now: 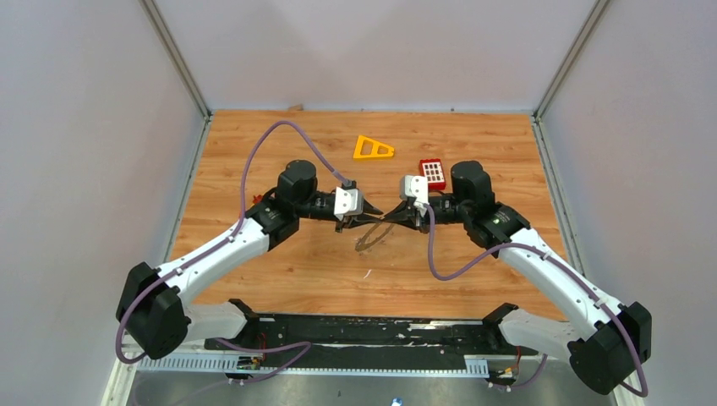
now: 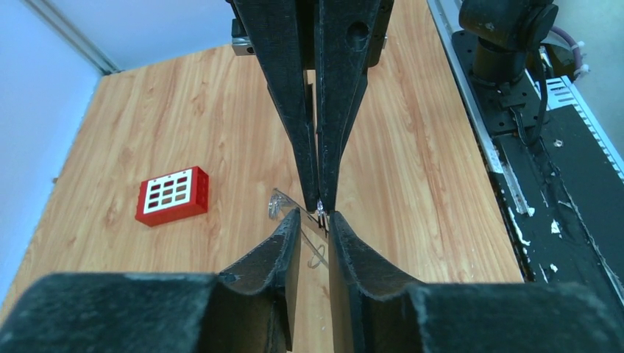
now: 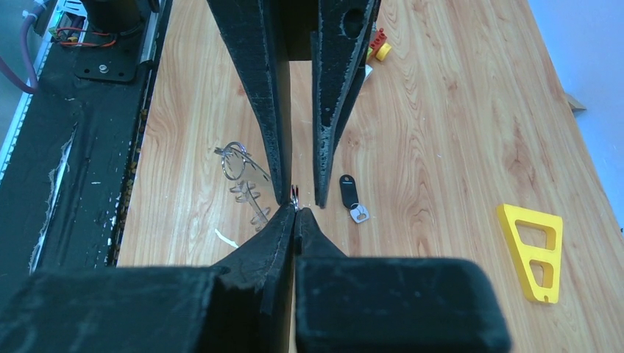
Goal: Put the keys on the keyring
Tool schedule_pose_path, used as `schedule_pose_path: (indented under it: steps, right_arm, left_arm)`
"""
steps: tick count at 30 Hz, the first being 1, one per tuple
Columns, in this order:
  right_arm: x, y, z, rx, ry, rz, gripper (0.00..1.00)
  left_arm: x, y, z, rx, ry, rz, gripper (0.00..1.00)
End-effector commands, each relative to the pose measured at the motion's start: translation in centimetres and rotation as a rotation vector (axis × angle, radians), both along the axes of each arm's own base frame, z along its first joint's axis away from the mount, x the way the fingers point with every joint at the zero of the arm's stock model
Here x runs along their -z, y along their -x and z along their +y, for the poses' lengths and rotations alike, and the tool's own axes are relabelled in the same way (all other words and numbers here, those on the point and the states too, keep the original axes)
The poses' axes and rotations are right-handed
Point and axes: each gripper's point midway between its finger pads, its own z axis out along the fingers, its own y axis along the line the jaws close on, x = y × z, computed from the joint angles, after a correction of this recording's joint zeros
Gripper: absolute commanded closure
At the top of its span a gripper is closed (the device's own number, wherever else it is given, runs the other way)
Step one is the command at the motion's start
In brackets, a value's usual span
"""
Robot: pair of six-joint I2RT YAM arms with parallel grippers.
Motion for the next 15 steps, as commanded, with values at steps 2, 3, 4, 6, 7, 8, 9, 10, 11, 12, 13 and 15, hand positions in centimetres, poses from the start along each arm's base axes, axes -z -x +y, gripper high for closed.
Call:
schedule_pose_path:
  steps: [2,3,4,6,7,8,9,10,11,12,13,15]
  right_arm:
    - [-1.1,0.1,0.3,-0.038,-0.027,-0.048,1.0]
    - [-1.1,0.1,0.3,-0.037,-0.027,-0.05,1.0]
    - [-1.0,0.1,0.3,-0.037,-0.025,-0.047,1.0]
    - [-1.0,0.0,0.3,-0.037,-0.025,-0.049,1.0]
    - [-1.0,0.0,0.3,-0.036,-0.024,-0.048,1.0]
    - [-1.0,-0.1,0.3,-0.034,-0.024,-0.049,1.0]
    - [-1.1,-0.1,0.3,-0.03,-0.023,-0.048,1.0]
    - [-1.0,-0.3,0.3,-0.02,-0.02,-0.047,1.0]
    - [-1.1,-0.4,0.2,-0.008,-0.019,-0.047,1.0]
    - [-1.1,-0.6,0.1,0.007,-0.016,-0.043,1.0]
    - [-1.1,-1.0,0.0,0.029,-0.014,-0.041,0.98]
    - [-1.4,-1.5,-0.3,0.072,-0.014,-0.035,0.91]
  left_arm:
    - [-2.0,-0.4,-0.4,0.011,0.032,-0.029,0.77]
    - [-2.0,-0.4,-0.4,0.011,0.031,-0.028,0.78]
    - [-1.9,-0.4,-0.4,0.01,0.03,-0.025,0.81]
    - [-1.7,-0.5,-0.5,0.009,0.026,-0.019,0.88]
    - [-1.6,-0.5,-0.5,0.008,0.022,-0.015,0.91]
    - [-1.4,-0.5,-0.5,0.008,0.019,-0.013,0.95]
    - [-1.4,-0.5,-0.5,0.007,0.018,-0.012,0.99]
    - [-1.4,-0.5,-0.5,0.005,0.018,-0.01,1.0]
    - [-1.4,-0.6,-0.4,-0.001,0.018,-0.009,1.0]
    - [-1.4,-0.7,-0.4,-0.009,0.022,-0.007,1.0]
    - [-1.6,-0.8,-0.4,-0.022,0.031,-0.005,1.0]
    - [-2.2,-1.2,-0.2,-0.06,0.073,0.0,1.0]
